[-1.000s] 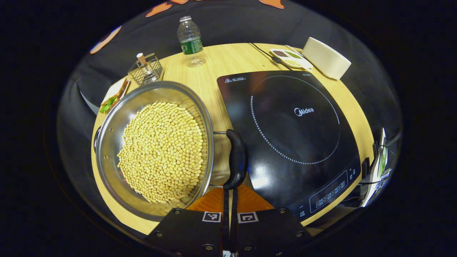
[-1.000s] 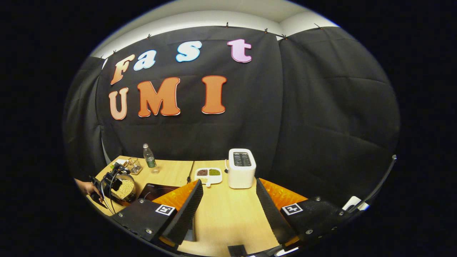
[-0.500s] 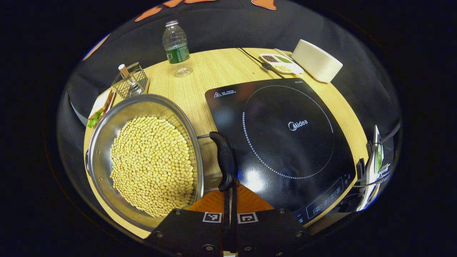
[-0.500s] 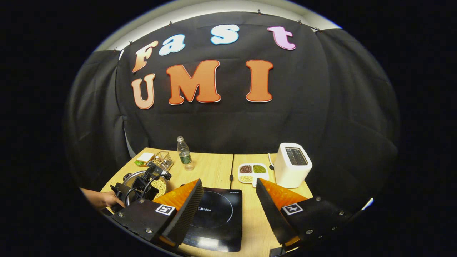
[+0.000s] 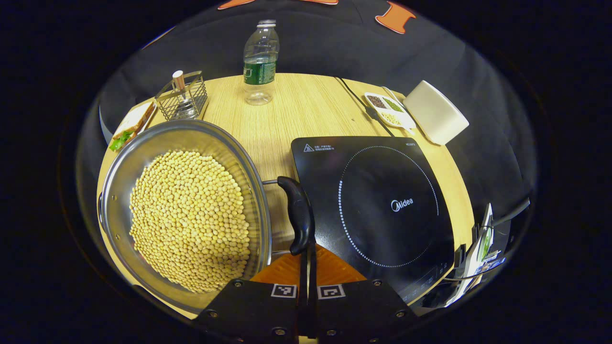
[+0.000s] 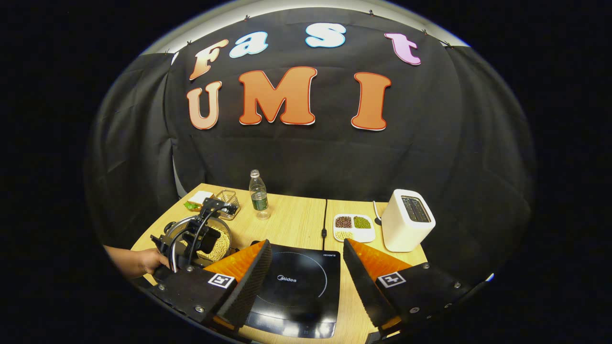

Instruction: First push the handle of the pot to place it horizontally, then grasp the pot with both hands and set it on the induction cooktop.

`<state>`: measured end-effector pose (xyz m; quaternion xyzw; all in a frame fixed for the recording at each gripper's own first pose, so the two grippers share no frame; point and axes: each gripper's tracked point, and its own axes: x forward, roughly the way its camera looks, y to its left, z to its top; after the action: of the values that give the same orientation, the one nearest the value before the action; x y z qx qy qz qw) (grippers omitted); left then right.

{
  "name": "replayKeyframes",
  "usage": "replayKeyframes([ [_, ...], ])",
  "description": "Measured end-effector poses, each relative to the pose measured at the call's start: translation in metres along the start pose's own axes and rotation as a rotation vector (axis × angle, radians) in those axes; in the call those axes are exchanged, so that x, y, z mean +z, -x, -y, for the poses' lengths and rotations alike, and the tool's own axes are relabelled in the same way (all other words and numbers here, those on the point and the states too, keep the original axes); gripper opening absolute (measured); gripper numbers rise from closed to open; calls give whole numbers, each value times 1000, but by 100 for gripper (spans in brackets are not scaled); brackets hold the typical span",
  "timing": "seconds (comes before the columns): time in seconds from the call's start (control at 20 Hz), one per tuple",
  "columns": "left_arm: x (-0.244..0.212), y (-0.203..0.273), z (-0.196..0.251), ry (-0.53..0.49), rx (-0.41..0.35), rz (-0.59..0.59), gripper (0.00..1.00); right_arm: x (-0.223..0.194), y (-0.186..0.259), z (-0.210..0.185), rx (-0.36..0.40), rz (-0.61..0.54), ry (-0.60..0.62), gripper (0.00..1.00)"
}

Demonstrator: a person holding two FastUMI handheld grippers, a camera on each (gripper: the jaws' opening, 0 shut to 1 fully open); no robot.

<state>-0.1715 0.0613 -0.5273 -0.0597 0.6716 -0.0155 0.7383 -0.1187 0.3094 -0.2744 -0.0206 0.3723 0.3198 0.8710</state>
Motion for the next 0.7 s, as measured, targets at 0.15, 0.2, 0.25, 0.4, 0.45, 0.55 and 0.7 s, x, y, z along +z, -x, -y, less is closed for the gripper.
replayKeyframes([
  [0.15, 11, -2, 2, 38, -16, 14, 1, -9, -7, -14, 26, -37, 9, 93],
  [0.2, 14, -1, 1, 54, -25, 20, 1, -12, -9, -18, 35, -45, 18, 93],
  [0.25, 15, 0, 0, 73, -35, 23, 1, -14, -11, -24, 45, -55, 27, 93],
  [0.4, 16, 11, -4, 114, -43, 41, 2, -19, -20, -43, 92, -81, 59, 93],
  [0.45, 14, 18, -5, 127, -48, 53, 2, -21, -24, -51, 112, -91, 70, 93],
  [0.55, 14, 37, -12, 149, -48, 91, 2, -26, -30, -67, 156, -115, 85, 93],
  [0.7, 9, 77, -39, 169, 15, 155, 2, -35, -43, -95, 218, -159, 113, 93],
])
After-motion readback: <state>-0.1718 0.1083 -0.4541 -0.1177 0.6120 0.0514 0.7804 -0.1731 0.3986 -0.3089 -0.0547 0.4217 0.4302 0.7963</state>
